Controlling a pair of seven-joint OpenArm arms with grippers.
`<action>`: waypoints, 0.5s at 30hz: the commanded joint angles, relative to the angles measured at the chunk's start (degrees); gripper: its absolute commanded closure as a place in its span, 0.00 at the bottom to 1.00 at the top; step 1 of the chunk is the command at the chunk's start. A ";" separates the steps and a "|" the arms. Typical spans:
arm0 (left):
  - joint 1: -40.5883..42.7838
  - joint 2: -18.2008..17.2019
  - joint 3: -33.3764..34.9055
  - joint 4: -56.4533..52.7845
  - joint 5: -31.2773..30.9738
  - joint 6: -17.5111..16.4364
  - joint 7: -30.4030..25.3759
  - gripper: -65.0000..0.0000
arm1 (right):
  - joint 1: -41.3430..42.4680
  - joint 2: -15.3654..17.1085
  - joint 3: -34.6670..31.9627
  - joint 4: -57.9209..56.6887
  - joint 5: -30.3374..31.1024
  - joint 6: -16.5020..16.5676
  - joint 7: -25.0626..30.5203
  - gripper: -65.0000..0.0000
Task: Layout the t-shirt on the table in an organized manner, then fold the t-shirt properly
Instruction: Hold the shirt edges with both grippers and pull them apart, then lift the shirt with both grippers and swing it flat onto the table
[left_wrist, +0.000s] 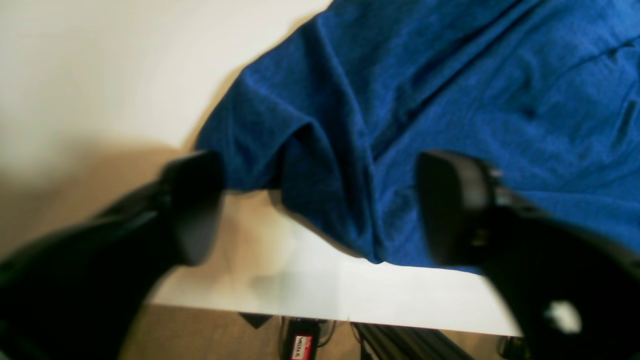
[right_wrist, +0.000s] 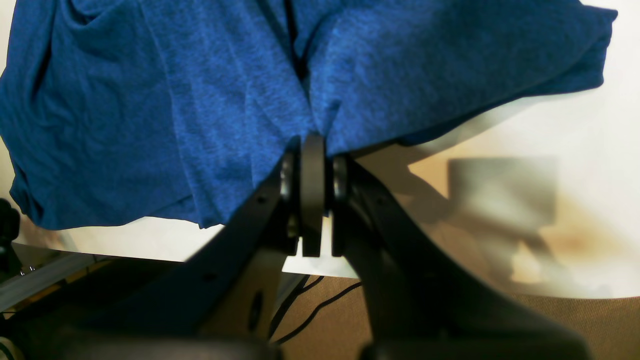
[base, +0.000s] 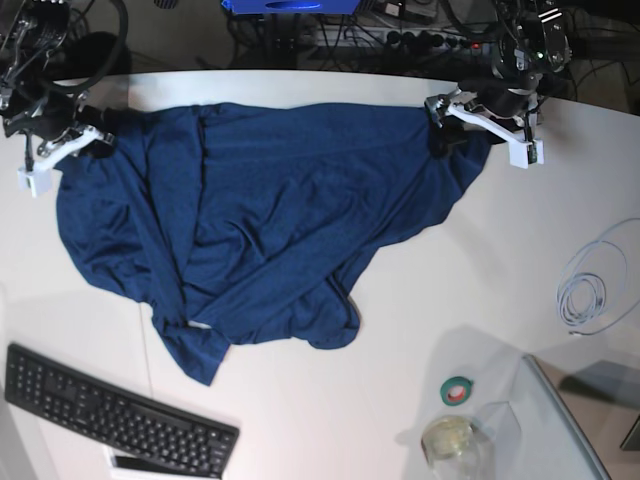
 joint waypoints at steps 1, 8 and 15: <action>-0.57 -0.35 -0.12 -0.35 -0.44 -0.09 -0.88 0.00 | 0.14 0.50 0.17 1.15 1.02 0.43 0.57 1.00; -6.11 -0.35 0.15 -10.81 -0.35 -0.09 -0.88 0.11 | 0.14 0.59 0.17 1.15 1.02 0.43 0.65 1.00; -9.71 -0.62 0.50 -14.07 0.09 -0.09 -0.88 0.96 | 0.14 0.59 0.17 1.15 1.02 0.43 0.30 1.00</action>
